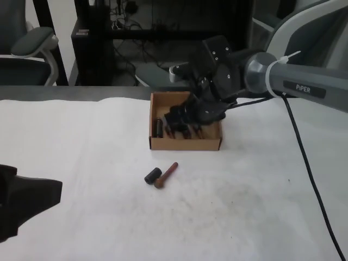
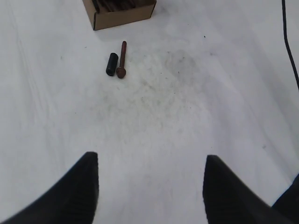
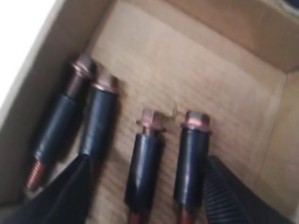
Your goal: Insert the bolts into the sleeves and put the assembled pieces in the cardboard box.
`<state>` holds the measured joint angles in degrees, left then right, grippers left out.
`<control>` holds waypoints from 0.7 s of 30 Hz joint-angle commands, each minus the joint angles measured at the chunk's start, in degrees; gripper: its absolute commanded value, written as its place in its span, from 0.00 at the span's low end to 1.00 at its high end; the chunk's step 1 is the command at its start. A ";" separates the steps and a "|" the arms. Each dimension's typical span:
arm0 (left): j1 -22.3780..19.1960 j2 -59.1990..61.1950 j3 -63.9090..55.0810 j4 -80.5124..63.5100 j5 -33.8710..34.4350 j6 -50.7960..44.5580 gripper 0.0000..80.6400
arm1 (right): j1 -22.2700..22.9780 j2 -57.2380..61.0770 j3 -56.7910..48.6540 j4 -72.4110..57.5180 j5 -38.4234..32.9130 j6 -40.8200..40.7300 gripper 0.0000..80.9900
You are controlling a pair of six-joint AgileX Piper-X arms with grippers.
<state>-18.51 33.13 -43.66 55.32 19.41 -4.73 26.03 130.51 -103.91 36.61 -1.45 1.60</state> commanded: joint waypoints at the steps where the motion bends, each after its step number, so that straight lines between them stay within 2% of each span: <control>1: 0.01 -0.33 -0.26 -0.78 0.41 0.02 0.79 | -0.33 -1.01 -0.66 2.48 0.25 -0.33 0.86; 6: 0.01 -0.33 -0.26 -0.78 0.41 0.02 0.79 | 0.08 -3.39 -0.73 3.83 -1.89 -0.33 0.86; 21: 0.01 -2.55 -0.26 -0.78 0.41 0.01 0.79 | 3.31 -15.61 0.92 11.78 -1.13 -0.18 0.86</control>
<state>-18.51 31.99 -43.66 55.32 19.41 -4.73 28.85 117.28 -103.65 47.55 -2.79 1.53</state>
